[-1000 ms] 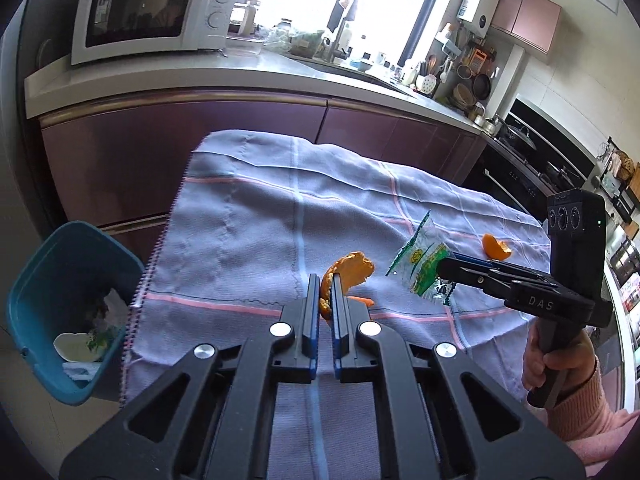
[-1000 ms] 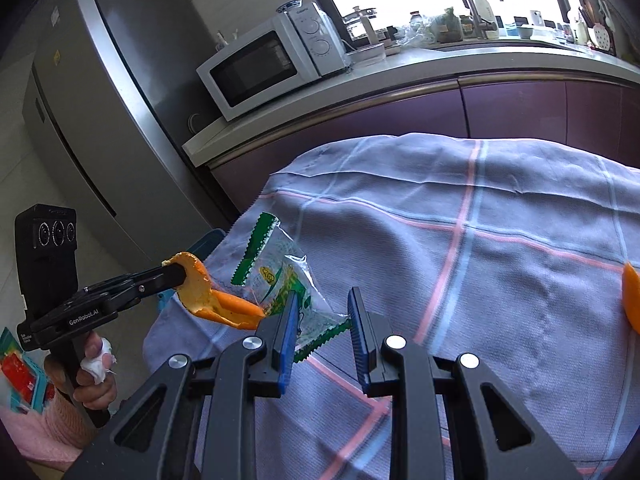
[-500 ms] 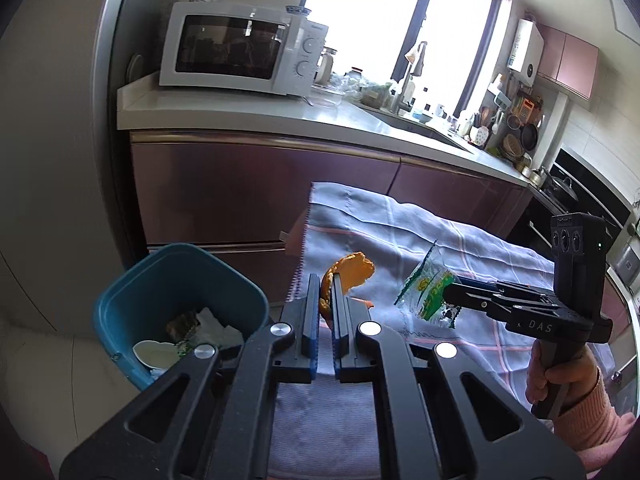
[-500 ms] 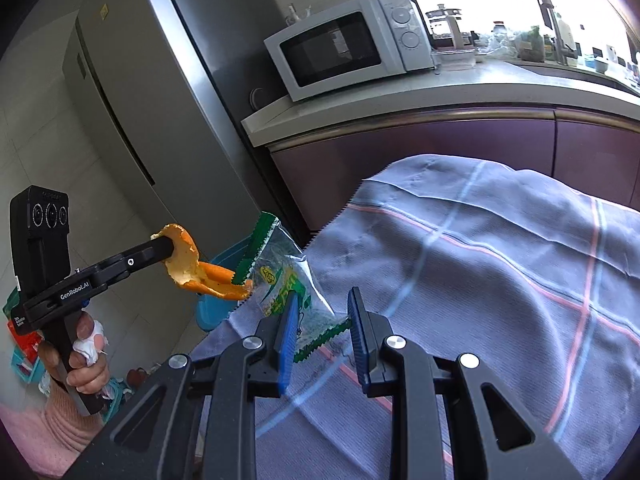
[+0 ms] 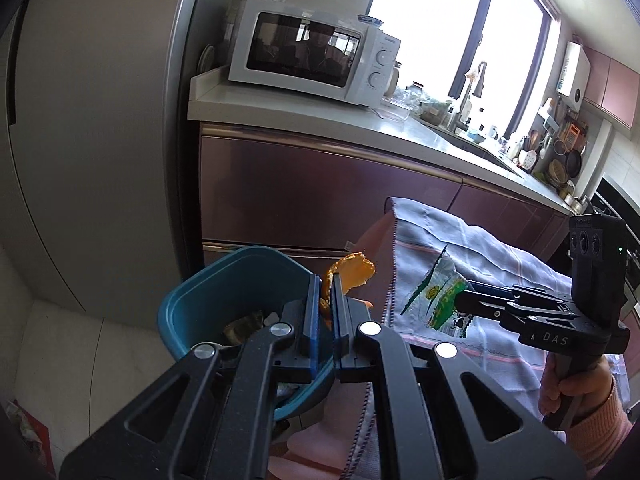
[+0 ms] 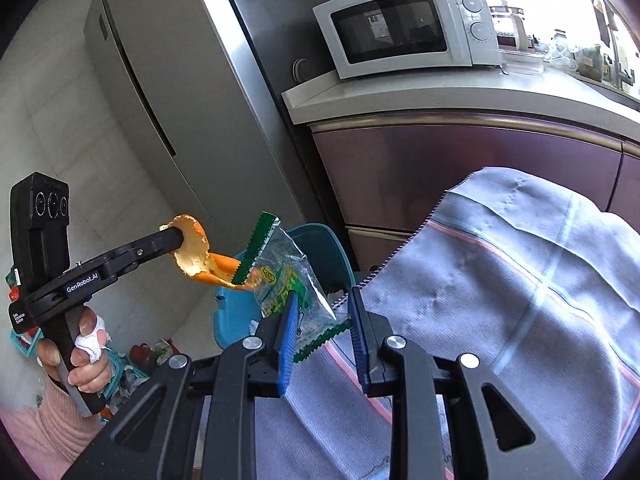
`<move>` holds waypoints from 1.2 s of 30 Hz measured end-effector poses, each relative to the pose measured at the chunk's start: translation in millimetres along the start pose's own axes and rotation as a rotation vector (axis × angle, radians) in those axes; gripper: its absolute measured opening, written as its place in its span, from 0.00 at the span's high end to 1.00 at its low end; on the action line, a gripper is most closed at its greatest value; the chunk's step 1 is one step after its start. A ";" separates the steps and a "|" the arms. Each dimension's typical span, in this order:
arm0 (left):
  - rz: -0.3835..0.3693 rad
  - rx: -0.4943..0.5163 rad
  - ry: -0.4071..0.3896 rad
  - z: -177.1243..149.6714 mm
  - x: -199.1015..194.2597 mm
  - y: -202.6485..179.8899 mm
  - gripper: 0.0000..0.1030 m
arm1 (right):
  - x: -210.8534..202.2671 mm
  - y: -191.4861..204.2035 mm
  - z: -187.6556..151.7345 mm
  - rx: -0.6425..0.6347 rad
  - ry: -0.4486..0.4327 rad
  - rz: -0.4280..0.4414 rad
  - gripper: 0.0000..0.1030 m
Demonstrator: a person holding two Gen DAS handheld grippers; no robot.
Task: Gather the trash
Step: 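Carry the orange peel and green-printed wrapper over the teal bin with both tools, then open both tools to drop the peel and wrapper into the bin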
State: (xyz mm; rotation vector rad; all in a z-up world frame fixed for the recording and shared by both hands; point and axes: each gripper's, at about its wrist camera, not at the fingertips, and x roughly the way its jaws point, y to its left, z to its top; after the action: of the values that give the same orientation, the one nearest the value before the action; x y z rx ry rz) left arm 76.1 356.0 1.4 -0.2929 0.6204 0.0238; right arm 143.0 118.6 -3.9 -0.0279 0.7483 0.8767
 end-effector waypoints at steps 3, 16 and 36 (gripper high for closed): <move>0.026 -0.007 0.012 0.1 9.1 9.2 0.95 | 12.9 4.2 4.8 -0.010 0.018 0.003 0.78; 0.104 -0.027 0.063 -1.9 54.3 35.5 0.95 | 71.6 7.6 19.8 -0.004 0.106 -0.007 0.77; 0.156 -0.063 0.199 -16.1 138.9 62.0 0.94 | 135.6 18.9 25.2 -0.021 0.221 -0.034 0.76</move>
State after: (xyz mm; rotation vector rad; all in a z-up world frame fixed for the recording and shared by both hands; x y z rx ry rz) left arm 173.4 401.9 -107.4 -0.3092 0.8407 0.1660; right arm 199.4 231.9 -61.8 -0.1572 0.9420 0.8576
